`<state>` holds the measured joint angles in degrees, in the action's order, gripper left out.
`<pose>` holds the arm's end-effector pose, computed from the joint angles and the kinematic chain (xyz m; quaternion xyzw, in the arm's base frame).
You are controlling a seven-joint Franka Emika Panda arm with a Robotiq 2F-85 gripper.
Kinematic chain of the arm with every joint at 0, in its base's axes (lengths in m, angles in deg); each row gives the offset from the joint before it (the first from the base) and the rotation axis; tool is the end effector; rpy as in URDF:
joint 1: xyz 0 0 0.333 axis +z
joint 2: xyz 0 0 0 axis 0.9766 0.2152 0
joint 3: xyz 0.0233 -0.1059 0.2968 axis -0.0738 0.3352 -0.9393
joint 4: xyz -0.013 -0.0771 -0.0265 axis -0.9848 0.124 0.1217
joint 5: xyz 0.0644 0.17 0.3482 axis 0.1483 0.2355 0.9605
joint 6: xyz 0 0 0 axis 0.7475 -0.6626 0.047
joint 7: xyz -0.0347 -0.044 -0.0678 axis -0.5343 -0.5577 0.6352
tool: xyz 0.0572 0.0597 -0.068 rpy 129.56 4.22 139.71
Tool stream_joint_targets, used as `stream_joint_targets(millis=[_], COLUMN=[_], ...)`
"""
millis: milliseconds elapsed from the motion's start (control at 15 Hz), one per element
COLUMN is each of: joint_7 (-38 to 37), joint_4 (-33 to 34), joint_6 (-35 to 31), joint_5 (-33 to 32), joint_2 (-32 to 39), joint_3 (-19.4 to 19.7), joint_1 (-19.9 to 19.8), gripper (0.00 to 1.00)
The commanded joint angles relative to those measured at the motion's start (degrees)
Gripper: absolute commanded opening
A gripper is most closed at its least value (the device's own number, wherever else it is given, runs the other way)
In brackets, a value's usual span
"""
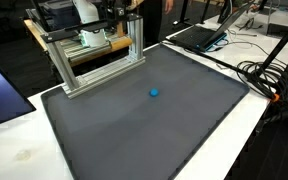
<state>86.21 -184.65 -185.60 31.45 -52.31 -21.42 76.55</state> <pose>0.3656 -0.0062 0.4241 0.9994 -0.0021 0.0022 0.0351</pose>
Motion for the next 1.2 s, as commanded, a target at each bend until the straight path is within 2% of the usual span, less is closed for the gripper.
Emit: stream_joint_targets(millis=[0, 667, 1133], joint_7=[0.06, 0.08, 0.41], joint_4=[-0.39, 1.29, 0.12], joint_6=[-0.59, 0.60, 0.56], joint_5=[-0.16, -0.11, 0.22], joint_2=[-0.94, -1.18, -1.04], joint_3=[-0.03, -0.15, -0.02], joint_1=[0.02, 0.05, 0.36], gripper=[0.31, 0.31, 0.31])
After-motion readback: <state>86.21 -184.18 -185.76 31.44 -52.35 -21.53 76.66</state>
